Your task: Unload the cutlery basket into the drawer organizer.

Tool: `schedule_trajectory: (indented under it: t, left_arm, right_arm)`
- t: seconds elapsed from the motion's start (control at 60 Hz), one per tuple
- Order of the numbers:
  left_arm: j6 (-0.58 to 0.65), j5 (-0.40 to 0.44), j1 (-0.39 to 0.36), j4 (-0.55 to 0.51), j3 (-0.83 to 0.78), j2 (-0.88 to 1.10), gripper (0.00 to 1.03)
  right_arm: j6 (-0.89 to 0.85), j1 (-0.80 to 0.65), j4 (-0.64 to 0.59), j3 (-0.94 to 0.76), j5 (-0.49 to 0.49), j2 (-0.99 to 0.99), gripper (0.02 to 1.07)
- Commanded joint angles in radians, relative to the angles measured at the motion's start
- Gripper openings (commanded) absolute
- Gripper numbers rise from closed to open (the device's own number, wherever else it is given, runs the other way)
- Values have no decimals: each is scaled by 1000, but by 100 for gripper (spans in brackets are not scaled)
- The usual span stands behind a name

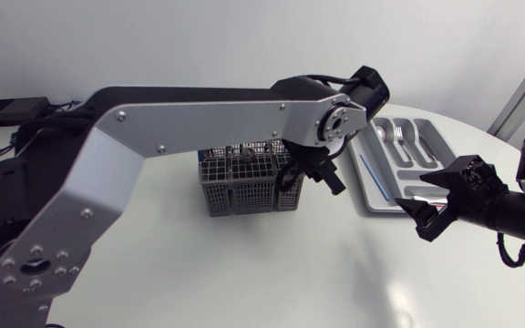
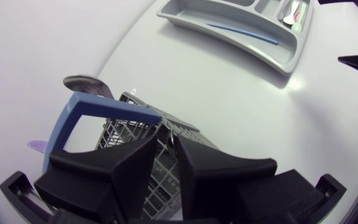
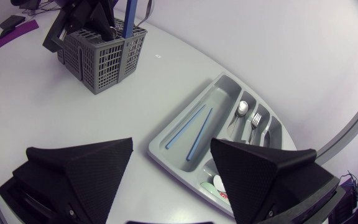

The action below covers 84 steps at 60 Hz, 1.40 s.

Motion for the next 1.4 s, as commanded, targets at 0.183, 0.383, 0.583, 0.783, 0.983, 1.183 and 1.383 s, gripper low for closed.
schedule_trajectory:
  t: [0.183, 0.383, 0.583, 0.783, 0.983, 1.183, 1.383]
  left_arm:
    - [-21, -14, 6, -3, -40, 33, 17]
    - [-22, -15, -4, 3, -51, 27, 10]
    - [-15, -15, -18, 22, -70, -6, 7]
    - [-4, -26, -35, 71, -125, -59, 7]
    - [16, -61, -50, 112, -160, -102, 7]
    - [38, -93, -59, 134, -174, -128, 7]
    - [61, -118, -64, 157, -188, -164, 7]
  right_arm:
    - [-5, -7, -14, -6, -13, -15, 92]
    - [-8, -10, -15, -13, -13, -26, 92]
    - [-13, -10, -21, -16, -13, -32, 92]
    - [-16, -10, -24, -19, -13, -37, 92]
    - [-18, -5, -32, -27, -16, -54, 92]
    - [-13, 7, -56, -36, -25, -94, 92]
    - [7, 55, -67, -44, -23, -121, 92]
